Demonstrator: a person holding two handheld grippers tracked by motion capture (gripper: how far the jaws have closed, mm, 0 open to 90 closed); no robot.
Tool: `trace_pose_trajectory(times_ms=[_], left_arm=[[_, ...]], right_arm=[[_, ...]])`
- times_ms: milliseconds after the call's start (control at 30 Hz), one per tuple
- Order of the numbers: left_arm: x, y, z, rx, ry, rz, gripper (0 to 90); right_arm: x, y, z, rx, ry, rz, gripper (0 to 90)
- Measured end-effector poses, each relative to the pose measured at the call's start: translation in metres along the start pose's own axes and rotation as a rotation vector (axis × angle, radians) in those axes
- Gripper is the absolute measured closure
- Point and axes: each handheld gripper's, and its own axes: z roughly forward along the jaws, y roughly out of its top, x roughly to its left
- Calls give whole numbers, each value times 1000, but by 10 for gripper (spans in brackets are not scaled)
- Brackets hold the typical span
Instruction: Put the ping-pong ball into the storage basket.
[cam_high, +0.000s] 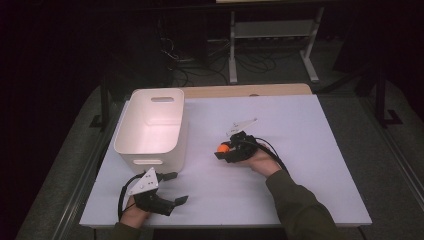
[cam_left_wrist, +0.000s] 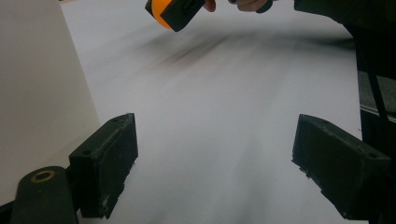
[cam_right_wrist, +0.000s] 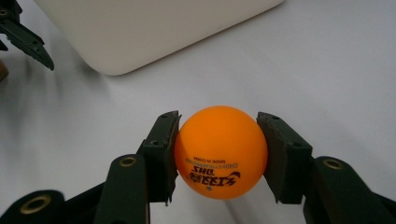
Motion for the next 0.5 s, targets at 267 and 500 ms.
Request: trace_pose_trajectory(times_ms=[267,500], left_arm=[[0,0,0,0,-1,0,140],[0,0,0,3,-1,2,140]], right_arm=[[7,2,4,6,18,-15,495],[13,5,7,7,37,-25,495]])
